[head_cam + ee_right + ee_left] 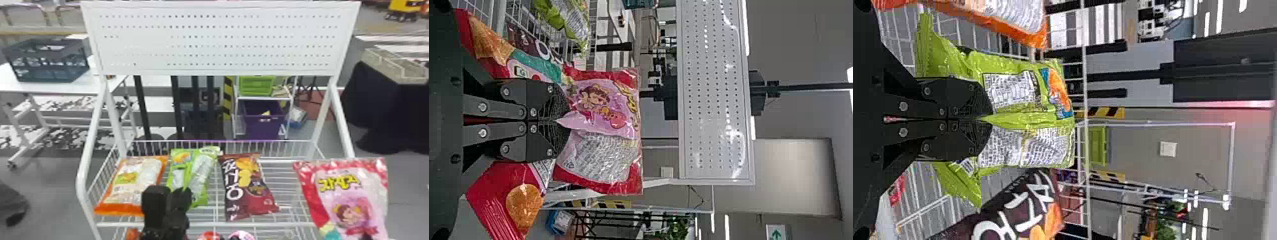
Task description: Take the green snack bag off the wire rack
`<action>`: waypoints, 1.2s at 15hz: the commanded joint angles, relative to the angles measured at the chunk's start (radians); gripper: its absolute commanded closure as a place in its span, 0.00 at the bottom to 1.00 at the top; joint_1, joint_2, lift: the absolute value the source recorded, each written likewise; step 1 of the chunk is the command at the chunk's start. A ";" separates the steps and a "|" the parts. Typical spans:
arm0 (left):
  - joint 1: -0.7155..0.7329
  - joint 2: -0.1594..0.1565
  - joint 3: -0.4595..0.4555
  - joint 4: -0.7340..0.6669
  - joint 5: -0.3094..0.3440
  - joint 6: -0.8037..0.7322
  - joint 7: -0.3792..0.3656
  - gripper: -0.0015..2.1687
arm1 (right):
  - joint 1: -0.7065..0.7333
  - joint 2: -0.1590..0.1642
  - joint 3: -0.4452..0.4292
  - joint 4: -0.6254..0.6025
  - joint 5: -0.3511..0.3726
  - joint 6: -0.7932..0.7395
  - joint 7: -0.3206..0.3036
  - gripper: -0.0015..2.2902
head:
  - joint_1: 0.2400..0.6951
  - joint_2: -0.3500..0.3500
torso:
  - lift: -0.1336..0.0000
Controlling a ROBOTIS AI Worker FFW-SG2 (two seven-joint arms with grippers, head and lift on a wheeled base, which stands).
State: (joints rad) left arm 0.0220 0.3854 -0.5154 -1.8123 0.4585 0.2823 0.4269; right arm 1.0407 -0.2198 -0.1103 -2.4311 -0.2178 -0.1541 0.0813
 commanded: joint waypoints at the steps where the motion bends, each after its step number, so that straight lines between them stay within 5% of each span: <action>1: 0.121 0.032 0.068 -0.168 -0.035 -0.022 0.004 0.95 | -0.004 0.000 0.001 0.003 0.000 0.000 0.000 0.95 | 0.57 0.50 | 1.00; 6: 0.400 0.061 0.270 -0.410 -0.092 -0.047 -0.025 0.95 | -0.016 0.000 0.009 0.010 0.000 0.000 0.000 0.95 | 0.57 0.50 | 1.00; 9: 0.565 0.059 0.376 -0.473 -0.115 -0.200 -0.031 0.95 | -0.018 0.000 0.009 0.014 -0.002 0.000 0.000 0.95 | 0.57 0.50 | 1.00; 14: 0.753 0.013 0.535 -0.550 -0.124 -0.311 -0.106 0.95 | -0.018 0.002 0.011 0.015 -0.002 0.000 0.000 0.95 | 0.57 0.50 | 1.00; 18: 0.777 -0.003 0.580 -0.550 -0.124 -0.329 -0.114 0.95 | -0.019 0.000 0.012 0.012 0.000 0.000 0.000 0.95 | 0.57 0.50 | 1.00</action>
State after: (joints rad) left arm 0.7940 0.3862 0.0511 -2.3621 0.3342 -0.0393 0.3124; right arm 1.0217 -0.2191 -0.0982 -2.4165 -0.2184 -0.1541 0.0813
